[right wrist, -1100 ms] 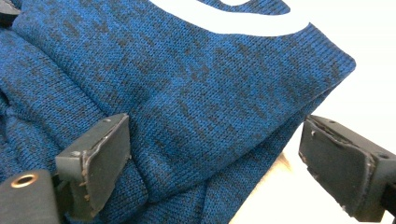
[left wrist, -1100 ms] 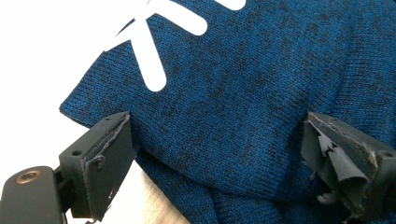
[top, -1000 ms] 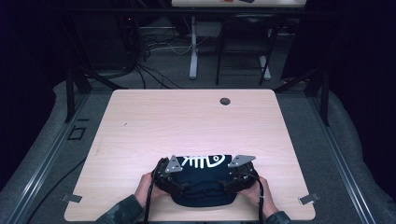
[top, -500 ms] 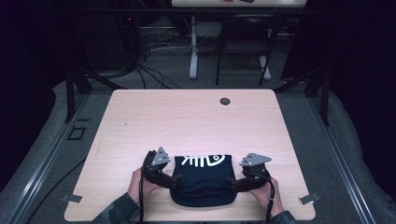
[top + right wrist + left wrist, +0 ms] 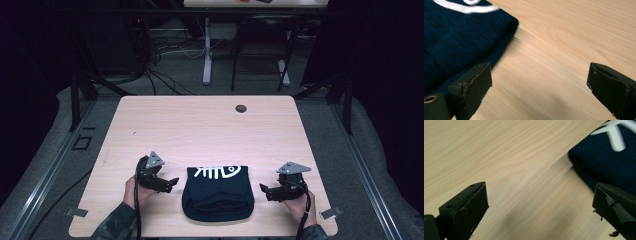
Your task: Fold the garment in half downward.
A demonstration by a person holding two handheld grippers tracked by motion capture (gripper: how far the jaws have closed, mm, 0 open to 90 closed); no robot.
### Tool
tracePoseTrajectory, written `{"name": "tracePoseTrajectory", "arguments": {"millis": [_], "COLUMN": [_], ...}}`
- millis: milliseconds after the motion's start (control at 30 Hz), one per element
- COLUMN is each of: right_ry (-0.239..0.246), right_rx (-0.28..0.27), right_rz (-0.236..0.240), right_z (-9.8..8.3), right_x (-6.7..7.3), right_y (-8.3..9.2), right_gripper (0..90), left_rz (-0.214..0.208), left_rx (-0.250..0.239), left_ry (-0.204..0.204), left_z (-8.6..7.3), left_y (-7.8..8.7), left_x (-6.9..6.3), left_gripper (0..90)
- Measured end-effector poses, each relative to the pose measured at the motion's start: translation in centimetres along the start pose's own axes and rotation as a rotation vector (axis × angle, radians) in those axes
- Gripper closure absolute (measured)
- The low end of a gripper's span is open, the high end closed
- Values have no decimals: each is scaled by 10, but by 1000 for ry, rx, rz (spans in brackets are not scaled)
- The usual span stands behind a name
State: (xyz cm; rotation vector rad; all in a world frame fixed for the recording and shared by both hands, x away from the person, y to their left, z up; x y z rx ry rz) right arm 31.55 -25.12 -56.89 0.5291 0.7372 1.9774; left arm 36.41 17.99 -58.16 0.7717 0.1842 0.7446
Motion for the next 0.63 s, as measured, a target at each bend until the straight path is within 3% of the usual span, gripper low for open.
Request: {"name": "tracePoseTrajectory", "arguments": {"millis": [200,333,400,633], "right_ry": [-29,-45,-51,-70], "right_rx": [28,39,72,32], "right_rz": [-23,-34,-41,-41], "right_z": [-7,-13,-18,-22], "right_x": [-13,-20,-25,-33], "right_y": [-7,-13,-18,-22], "right_gripper": [55,57,53,30], "left_rz": [-10,-10,-5,2], "left_rx": [50,64,66,52], "left_ry": [36,38,35,40], "left_z": [-10,-12,-13,-13], "left_y": [-12,-16,-19,-20], "left_x": [8,10,11,12], "left_gripper": [1,1,0,0]}}
Point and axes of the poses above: each handheld gripper's, and its own axes: y roughly backward along the jaws, z roughly out of its top, x roughly to its left, the point moved 2 cm from there along -y, roughly forward along the jaws, and after that the axes turned 7 degrees about -y, right-handed, at the moved point
